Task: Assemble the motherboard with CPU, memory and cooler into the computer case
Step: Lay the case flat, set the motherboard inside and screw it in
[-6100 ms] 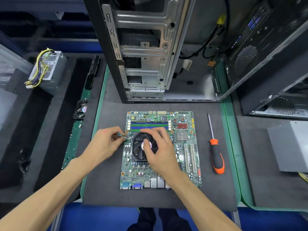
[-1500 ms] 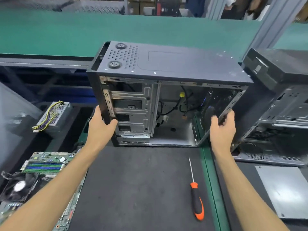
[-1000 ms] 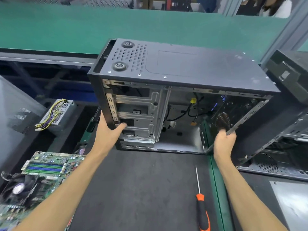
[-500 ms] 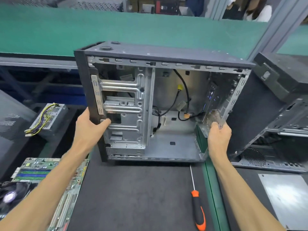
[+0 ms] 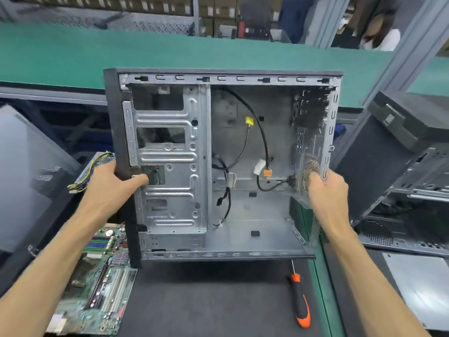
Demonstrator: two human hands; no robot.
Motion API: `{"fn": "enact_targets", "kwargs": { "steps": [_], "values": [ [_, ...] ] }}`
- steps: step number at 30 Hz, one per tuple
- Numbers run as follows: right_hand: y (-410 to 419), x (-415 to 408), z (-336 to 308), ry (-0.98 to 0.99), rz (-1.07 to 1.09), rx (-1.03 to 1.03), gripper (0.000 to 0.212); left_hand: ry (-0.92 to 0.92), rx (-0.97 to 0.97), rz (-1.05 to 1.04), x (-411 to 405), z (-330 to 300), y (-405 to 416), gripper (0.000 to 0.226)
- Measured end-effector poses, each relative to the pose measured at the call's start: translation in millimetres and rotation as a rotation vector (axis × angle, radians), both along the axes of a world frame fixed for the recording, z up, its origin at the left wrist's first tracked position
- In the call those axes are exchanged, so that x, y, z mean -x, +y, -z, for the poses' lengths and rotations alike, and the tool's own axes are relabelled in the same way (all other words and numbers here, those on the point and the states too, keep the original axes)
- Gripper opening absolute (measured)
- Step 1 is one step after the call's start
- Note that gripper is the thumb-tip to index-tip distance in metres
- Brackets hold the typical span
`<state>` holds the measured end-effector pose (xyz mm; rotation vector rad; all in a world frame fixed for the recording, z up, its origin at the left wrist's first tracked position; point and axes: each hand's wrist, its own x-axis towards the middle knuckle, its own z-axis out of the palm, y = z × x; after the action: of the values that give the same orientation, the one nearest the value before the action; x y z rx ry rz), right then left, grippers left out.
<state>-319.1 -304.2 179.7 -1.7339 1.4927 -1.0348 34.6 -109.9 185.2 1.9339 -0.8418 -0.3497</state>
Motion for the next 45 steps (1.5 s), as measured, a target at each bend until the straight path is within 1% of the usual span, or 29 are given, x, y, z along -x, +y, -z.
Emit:
{"fn": "enact_targets", "kwargs": {
  "steps": [5,8,12,15,17,22,27,31,34,41,45],
  "values": [
    [6,-1,-12,0.199,-0.062,-0.039,0.034,0.107,-0.078,0.054,-14,-8,10,0.012],
    [9,1,-6,0.292,-0.064,-0.122,0.033,0.176,-0.185,0.078,-19,-9,14,0.014],
    [15,2,6,0.376,-0.098,-0.175,0.035,0.179,-0.331,0.081,-25,-7,18,0.018],
    [19,2,15,0.433,-0.109,-0.207,0.035,0.189,-0.395,0.083,-26,-2,21,0.024],
    [21,2,20,0.467,-0.109,-0.22,0.035,0.209,-0.424,0.097,-27,2,21,0.023],
    [22,1,29,0.5,-0.11,-0.272,0.036,0.232,-0.445,0.085,-25,6,15,0.028],
    [20,-1,32,0.526,-0.122,-0.311,0.037,0.211,-0.453,0.088,-28,10,8,0.021],
    [18,0,37,0.509,-0.137,-0.355,0.036,0.228,-0.473,0.11,-30,15,0,0.021],
    [15,1,44,0.513,-0.133,-0.388,0.039,0.238,-0.504,0.139,-30,23,-5,0.021],
    [9,5,62,0.532,-0.138,-0.435,0.037,0.248,-0.519,0.14,-30,49,-12,0.019],
    [8,7,71,0.563,-0.152,-0.465,0.037,0.215,-0.538,0.124,-31,62,-15,0.023]
  ]
}}
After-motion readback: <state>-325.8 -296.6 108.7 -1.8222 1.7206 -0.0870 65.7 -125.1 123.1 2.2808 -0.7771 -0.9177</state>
